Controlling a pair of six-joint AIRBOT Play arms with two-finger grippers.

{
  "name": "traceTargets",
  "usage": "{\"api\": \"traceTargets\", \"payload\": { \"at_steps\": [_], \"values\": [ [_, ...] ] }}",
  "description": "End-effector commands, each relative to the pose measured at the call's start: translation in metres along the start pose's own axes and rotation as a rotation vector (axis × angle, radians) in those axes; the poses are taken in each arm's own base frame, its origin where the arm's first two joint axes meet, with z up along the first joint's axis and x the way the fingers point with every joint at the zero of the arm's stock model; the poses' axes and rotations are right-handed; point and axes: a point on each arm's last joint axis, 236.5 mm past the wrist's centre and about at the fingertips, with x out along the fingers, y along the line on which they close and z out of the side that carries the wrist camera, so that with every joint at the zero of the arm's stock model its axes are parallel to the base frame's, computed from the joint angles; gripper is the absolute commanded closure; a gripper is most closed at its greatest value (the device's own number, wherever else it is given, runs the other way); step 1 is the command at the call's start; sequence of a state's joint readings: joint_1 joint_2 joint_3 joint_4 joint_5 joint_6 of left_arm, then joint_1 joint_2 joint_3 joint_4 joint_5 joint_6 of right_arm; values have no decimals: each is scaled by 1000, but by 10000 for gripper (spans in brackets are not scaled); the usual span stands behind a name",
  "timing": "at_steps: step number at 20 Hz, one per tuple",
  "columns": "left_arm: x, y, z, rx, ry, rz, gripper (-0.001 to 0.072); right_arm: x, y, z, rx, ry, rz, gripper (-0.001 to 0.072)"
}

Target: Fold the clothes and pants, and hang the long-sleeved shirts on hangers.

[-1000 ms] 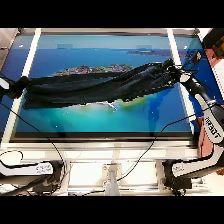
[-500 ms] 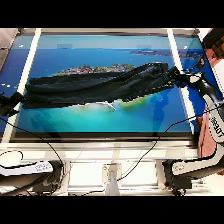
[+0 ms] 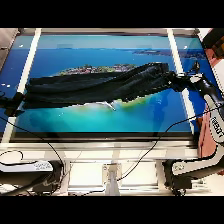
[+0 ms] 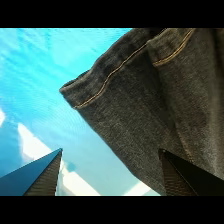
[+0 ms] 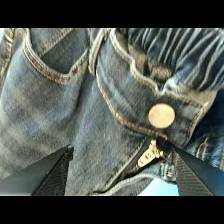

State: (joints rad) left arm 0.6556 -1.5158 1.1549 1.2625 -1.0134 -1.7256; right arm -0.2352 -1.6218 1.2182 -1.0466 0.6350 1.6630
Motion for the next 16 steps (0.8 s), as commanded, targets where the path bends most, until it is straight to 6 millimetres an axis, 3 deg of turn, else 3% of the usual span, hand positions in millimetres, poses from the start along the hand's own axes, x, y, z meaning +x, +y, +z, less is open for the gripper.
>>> {"api": "traceTargets", "payload": {
  "at_steps": [1,3,5,7,8,9,16],
  "values": [
    [-2,1,1,-21,10,-49,33,-1,0,-12,4,53,-2,28],
    [0,-9,3,-36,0,-115,90,-1,-1,-14,4,63,-3,29],
    [2,-24,7,-59,-28,-193,90,-1,-1,-15,4,63,-3,28],
    [6,-24,8,-79,-39,-203,86,-1,-1,-15,4,64,-3,28],
    [9,-23,5,-81,-32,-200,64,-1,-1,-15,4,64,-3,28],
    [13,-21,2,-84,-18,-194,-4,-1,-1,-15,4,63,-3,28],
    [42,-29,-6,-75,14,-185,-3,-1,-1,-15,4,65,-3,29]
  ]
}}
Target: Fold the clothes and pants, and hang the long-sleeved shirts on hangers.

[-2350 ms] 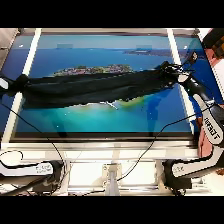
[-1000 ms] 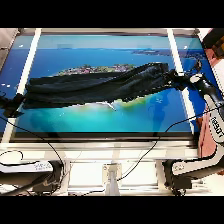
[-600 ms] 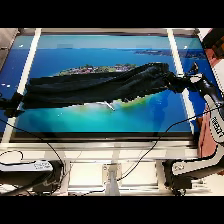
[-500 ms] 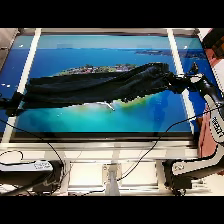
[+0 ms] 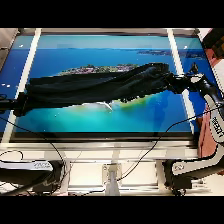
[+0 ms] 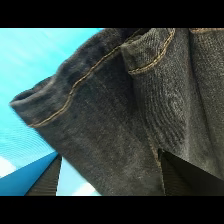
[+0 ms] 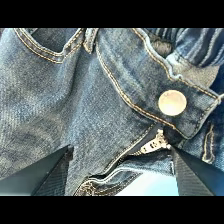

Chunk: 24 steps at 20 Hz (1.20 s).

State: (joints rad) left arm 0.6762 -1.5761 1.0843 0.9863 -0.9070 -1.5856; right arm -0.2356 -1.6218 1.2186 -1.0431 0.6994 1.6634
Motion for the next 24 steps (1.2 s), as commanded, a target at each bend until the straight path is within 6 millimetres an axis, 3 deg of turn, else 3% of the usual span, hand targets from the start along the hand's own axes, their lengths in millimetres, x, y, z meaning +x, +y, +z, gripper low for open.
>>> {"api": "traceTargets", "payload": {
  "at_steps": [1,7,12,17,19,22,24],
  "values": [
    [13,-4,2,10,-17,2,-3,0,0,-1,1,7,0,29],
    [6,-9,3,38,-32,0,1,0,0,-6,0,26,-2,29],
    [-6,-4,2,237,-30,22,13,-1,-1,-10,-1,44,-5,29],
    [-13,23,-5,184,-40,6,16,-1,-1,-10,-1,45,-5,29],
    [-14,8,-13,199,-53,-121,180,-1,-1,-10,0,45,-4,29],
    [-32,-15,-14,224,-142,-281,192,-1,-1,-13,0,55,-5,29],
    [-37,1,-15,207,-169,-252,190,-1,-2,-14,-1,61,-7,29]
  ]
}}
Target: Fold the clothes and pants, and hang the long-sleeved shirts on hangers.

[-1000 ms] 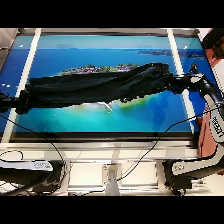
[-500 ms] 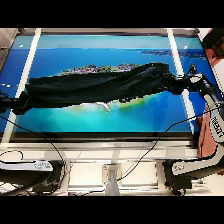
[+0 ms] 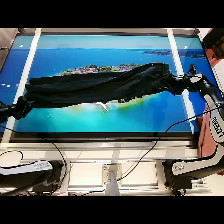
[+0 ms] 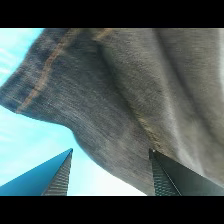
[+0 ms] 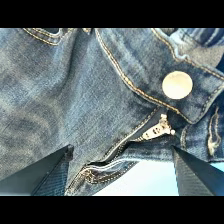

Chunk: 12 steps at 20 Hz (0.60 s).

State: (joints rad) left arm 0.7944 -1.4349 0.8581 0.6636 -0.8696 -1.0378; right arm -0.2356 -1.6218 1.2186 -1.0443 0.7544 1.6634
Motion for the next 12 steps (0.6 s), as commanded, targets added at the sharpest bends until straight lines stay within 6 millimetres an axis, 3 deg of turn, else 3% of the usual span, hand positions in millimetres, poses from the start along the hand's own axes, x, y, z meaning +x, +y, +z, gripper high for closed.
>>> {"api": "traceTargets", "payload": {
  "at_steps": [1,2,4,12],
  "values": [
    [-13,6,3,-13,-91,-38,184,0,0,-1,0,6,-1,29],
    [-12,13,5,-37,-109,-26,165,0,0,-1,-1,5,-2,29],
    [-6,19,8,-26,-125,-5,8,0,-1,0,-2,-1,-2,29],
    [23,-1,23,-150,-191,-85,2,0,-1,4,-4,-16,-3,29]
  ]
}}
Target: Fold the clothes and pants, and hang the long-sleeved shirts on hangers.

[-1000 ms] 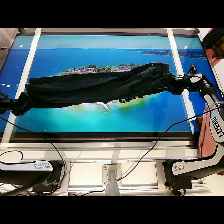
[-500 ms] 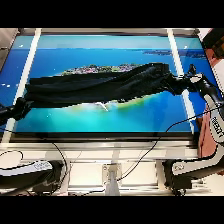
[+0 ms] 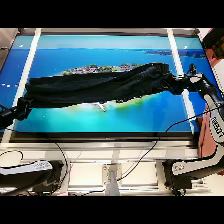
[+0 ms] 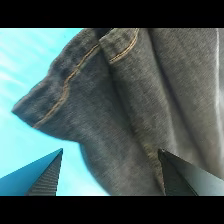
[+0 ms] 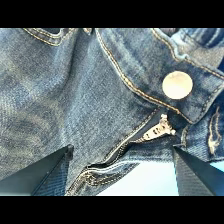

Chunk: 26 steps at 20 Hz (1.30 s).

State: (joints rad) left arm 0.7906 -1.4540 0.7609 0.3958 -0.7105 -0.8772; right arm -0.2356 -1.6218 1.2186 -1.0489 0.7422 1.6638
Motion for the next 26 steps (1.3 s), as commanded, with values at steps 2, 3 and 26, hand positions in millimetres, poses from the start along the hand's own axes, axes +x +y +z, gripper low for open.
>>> {"api": "traceTargets", "payload": {
  "at_steps": [2,3,26],
  "values": [
    [15,-12,13,-102,-72,-57,2,0,0,1,-2,-4,-1,29],
    [17,-12,13,-87,-79,-50,2,0,0,2,-2,-6,-1,29],
    [18,-111,66,237,-106,-157,676,-8,5,4,-9,-15,7,30]
  ]
}}
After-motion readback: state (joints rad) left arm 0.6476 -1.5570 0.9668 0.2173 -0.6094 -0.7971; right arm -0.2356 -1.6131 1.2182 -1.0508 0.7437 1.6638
